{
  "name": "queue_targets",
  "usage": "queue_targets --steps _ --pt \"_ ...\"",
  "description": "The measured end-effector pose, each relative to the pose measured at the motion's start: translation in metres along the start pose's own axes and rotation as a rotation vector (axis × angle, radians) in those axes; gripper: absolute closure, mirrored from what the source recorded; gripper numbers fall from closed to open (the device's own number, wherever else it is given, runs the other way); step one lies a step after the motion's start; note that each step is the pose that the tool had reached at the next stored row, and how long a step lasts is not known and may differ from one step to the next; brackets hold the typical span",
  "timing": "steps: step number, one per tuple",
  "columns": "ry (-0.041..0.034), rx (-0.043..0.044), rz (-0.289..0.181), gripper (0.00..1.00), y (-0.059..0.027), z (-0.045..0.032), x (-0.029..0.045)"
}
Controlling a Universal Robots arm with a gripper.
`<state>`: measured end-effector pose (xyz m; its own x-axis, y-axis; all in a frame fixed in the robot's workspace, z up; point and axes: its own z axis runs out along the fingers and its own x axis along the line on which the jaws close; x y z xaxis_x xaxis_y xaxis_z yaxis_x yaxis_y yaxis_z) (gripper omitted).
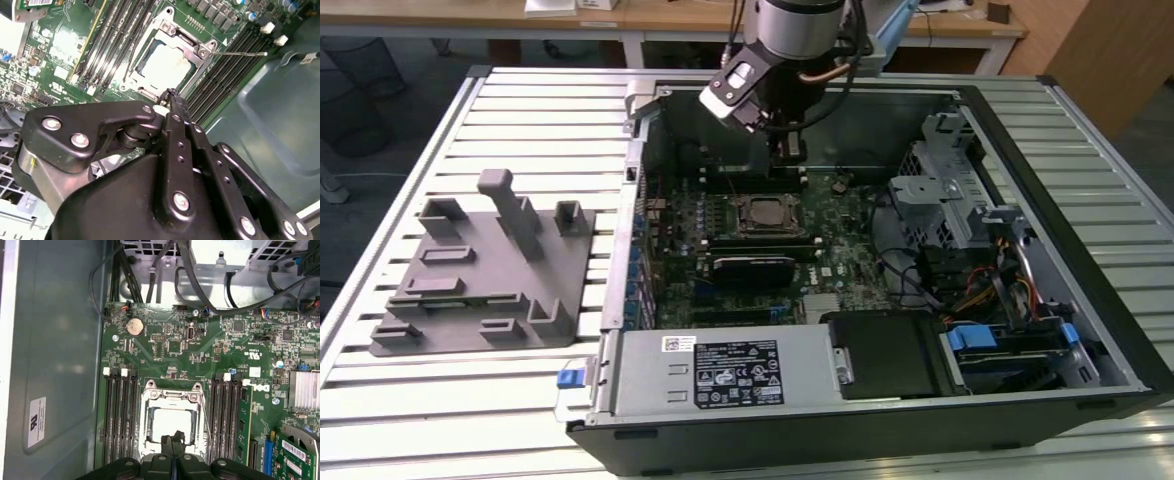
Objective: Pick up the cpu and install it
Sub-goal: 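Install the first cpu locking lever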
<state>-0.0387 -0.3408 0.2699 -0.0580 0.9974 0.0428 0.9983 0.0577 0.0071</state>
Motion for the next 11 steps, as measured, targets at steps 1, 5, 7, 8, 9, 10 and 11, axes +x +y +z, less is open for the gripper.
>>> queue_targets --steps 1,5,7,8,9,10,11 --pt "0.0002 0.0007 -0.018 0.89 0.0000 0.0001 0.0000" --pt "0.0007 0.0038 -0.090 0.89 0.0000 0.0003 0.0000" --pt "0.0010 0.0053 -0.126 0.89 0.0000 0.0005 0.0000" --pt "0.0011 0.0063 -0.145 0.89 0.0000 0.0005 0.0000" --pt "0.0013 0.0069 -0.162 0.89 0.0000 0.0006 0.0000" --pt "0.0013 0.0078 -0.182 0.89 0.0000 0.0006 0.0000" --pt "0.0015 0.0085 -0.199 0.89 0.0000 0.0006 0.0000"
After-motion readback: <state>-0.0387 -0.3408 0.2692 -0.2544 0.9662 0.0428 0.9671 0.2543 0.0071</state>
